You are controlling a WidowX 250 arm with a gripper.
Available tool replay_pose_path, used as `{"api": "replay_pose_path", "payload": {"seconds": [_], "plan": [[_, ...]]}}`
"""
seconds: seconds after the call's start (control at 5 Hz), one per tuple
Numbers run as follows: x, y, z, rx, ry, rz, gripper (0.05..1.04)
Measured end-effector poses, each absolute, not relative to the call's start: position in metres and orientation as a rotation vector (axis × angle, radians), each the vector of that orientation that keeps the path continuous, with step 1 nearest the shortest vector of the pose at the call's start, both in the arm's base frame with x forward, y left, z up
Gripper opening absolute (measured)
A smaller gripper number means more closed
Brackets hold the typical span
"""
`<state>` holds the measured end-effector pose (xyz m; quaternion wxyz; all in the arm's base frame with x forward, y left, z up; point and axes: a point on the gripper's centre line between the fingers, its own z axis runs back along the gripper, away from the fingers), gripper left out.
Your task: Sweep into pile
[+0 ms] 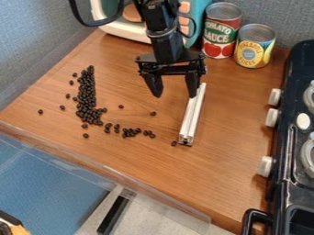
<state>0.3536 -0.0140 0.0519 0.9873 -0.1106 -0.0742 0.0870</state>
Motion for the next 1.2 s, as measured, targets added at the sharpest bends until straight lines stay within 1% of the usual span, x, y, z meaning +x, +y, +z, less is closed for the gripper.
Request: {"api": "replay_pose_path", "payload": {"seconds": [0.2, 0.4, 0.6, 0.8, 1.0, 1.2], "plan": [[0.350, -0.015, 0.040, -0.221, -0.113, 0.181, 1.001], [0.351, -0.024, 0.040, -0.231, -0.117, 0.194, 1.001], [0.350, -0.039, 0.037, -0.211, -0.120, 0.183, 1.001], [0.351, -0.049, 0.038, -0.205, -0.130, 0.194, 1.001], [0.353, -0.068, 0.036, -0.116, -0.170, 0.195, 1.001], [0.354, -0.072, 0.030, -0.003, -0.189, 0.211, 0.965]]}}
